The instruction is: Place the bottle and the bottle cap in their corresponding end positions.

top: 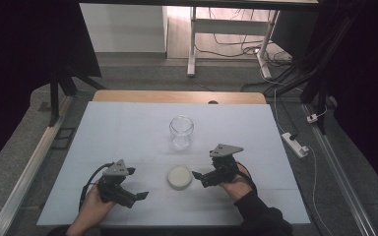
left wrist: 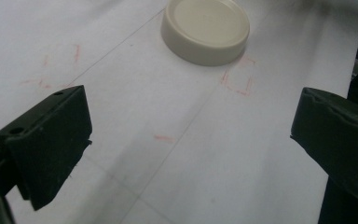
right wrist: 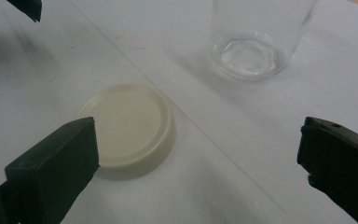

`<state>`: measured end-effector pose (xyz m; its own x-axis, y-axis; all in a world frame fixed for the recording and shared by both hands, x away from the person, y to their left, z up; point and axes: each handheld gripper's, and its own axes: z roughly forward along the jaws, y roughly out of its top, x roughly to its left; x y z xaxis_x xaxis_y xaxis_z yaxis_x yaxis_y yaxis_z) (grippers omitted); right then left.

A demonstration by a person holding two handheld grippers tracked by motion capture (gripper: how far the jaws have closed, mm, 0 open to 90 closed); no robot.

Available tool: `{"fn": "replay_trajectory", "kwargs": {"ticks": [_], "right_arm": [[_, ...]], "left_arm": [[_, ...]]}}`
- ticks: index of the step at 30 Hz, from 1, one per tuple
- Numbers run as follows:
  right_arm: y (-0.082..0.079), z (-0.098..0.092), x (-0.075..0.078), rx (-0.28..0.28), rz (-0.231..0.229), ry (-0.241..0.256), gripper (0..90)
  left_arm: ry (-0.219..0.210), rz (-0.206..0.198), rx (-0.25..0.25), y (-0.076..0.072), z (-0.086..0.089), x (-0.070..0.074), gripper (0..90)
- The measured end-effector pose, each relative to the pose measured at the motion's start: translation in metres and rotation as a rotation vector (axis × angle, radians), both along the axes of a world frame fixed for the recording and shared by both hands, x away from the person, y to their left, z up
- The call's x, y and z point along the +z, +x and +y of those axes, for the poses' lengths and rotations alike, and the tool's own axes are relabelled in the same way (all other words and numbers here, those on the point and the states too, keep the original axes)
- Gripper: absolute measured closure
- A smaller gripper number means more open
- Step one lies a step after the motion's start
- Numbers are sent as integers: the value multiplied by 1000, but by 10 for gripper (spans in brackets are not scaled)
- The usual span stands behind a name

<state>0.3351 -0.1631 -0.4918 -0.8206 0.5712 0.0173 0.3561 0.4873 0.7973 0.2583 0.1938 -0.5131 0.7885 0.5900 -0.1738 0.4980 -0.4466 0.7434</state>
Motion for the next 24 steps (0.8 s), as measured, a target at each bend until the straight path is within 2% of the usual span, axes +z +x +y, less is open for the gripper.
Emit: {"fn": "replay_trajectory", "kwargs": {"ticks": [12, 17, 24], "right_arm": [[-23, -24, 1, -24, -2, 10, 0], [-35, -36, 2, -51, -23, 19, 0], [-48, -57, 0, -100, -11, 24, 0]], "left_arm": [[-38, 1, 60, -18, 26, -1, 0], [-49, 1, 90, -27, 39, -1, 0], [-51, 4, 128, -39, 53, -4, 0]]}}
